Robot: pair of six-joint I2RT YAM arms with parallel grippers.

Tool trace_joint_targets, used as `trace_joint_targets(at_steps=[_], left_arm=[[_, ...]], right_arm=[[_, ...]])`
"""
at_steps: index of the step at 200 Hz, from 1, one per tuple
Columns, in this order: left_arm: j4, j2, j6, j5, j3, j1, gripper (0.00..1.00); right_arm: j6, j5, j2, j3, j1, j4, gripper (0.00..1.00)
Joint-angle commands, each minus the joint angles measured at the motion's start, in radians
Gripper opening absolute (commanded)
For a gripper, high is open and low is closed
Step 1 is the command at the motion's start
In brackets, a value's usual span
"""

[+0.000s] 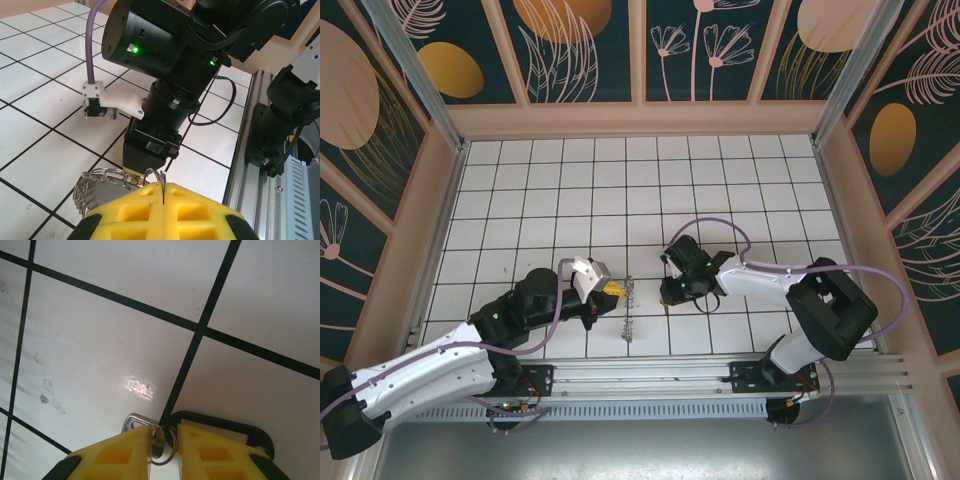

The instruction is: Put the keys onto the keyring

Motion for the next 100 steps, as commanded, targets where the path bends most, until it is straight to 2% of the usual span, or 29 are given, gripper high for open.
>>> trace_joint_targets(at_steps=[1, 70, 100], left_arm=[[0.053, -0.007, 0.002, 0.001, 0.015, -0.002, 0.00], [0.066, -0.022, -0.001, 0.007, 0.006, -0.003, 0.00], [0.062, -0.029, -0.005, 0.004, 0.006, -0.003, 0.00]], right_arm=[[0.022, -0.024, -0.018, -0.011, -0.009, -0.006, 0.22], [0.034, -0.031, 0.002, 0.014, -0.009, -0.008, 0.22], [0.032, -0.030, 0.015, 0.013, -0.009, 0.008, 0.18]])
